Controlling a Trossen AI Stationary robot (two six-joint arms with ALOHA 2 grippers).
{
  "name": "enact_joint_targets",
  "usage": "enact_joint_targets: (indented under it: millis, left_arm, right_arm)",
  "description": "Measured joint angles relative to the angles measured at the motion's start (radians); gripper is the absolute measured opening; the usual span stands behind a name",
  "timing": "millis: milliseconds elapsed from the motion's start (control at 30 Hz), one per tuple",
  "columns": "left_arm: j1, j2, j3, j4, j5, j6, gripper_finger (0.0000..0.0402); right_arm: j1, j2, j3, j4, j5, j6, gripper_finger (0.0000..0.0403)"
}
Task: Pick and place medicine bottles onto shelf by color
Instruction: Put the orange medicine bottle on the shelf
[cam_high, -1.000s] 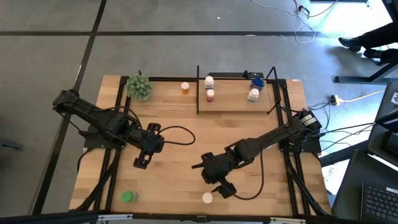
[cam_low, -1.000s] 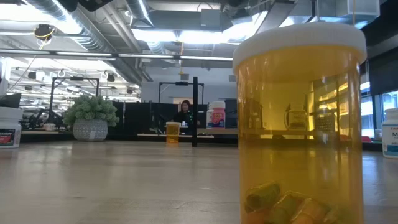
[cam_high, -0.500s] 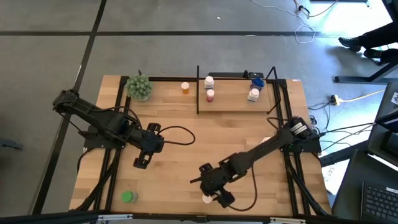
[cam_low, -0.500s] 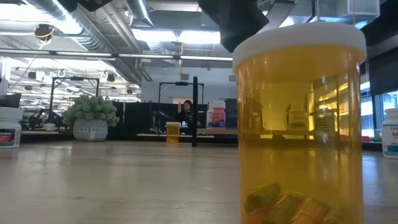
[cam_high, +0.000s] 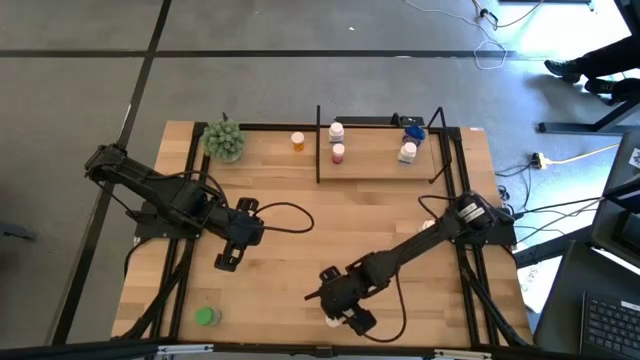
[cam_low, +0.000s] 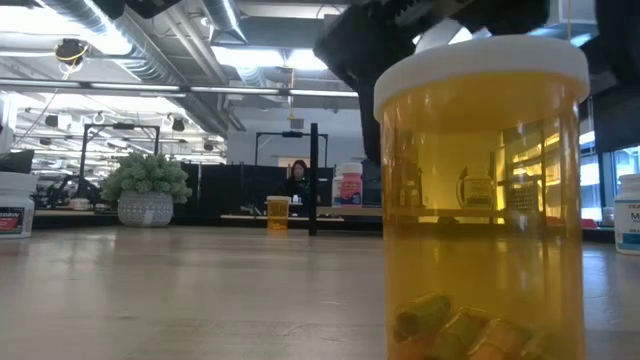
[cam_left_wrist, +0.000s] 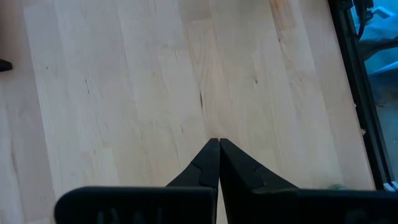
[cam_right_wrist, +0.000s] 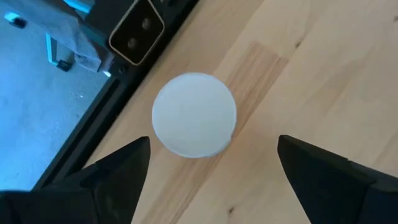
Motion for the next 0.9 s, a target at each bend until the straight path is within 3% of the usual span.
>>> enact_joint_targets:
  millis: [733,900]
  left_arm:
    - [0.000,0.000,0.000,0.000,0.000,0.000,0.0000]
    - [0.000,0.000,0.000,0.000,0.000,0.000,0.0000]
  right_arm:
    - [0.023,0.058,0.000,0.070,-0.033,0.055,0.0354]
    - [0.029,0.058,0.000,0.079,0.006,0.060,0.0354]
